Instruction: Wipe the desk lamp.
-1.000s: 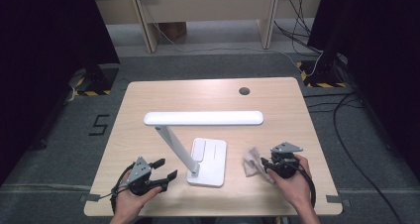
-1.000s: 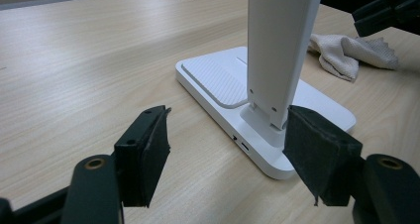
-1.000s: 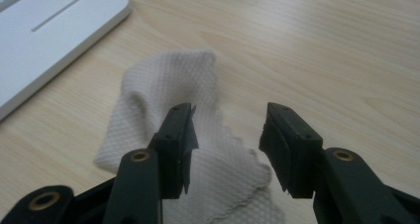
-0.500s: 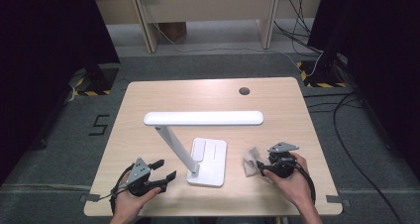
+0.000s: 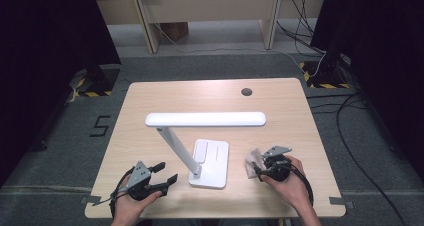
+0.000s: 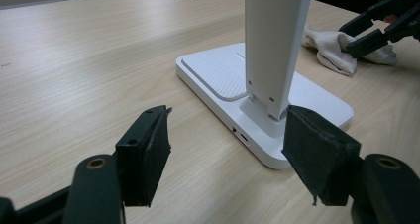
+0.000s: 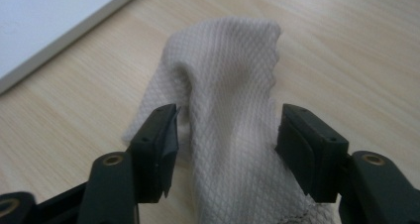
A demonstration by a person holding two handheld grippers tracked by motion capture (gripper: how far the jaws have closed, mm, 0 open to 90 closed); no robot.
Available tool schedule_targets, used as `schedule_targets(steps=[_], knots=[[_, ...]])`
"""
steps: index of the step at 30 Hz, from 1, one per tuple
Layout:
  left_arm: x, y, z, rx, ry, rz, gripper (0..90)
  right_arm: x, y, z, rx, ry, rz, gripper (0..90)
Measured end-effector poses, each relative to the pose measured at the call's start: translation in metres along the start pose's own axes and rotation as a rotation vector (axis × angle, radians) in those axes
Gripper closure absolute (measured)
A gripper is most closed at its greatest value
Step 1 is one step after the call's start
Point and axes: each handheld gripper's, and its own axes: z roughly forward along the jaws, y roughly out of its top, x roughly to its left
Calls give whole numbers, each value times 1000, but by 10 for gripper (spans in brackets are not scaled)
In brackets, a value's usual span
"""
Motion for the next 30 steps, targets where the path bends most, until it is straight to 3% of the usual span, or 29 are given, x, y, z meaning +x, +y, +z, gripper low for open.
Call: schedule_targets(steps=[11,15,24,30], knots=[[-3,1,-3,-9,-6,11,353,-2,-2,5,21,-32,17,687],[-5,2,-6,-16,-17,18,411,0,-1,4,7,-49,18,785],[-19,15,-15,-54,-58,57,481,17,8,-8,-40,-19,-25,808],[-36,26,-14,-68,-96,113,489,37,20,-21,-59,-1,-102,808]])
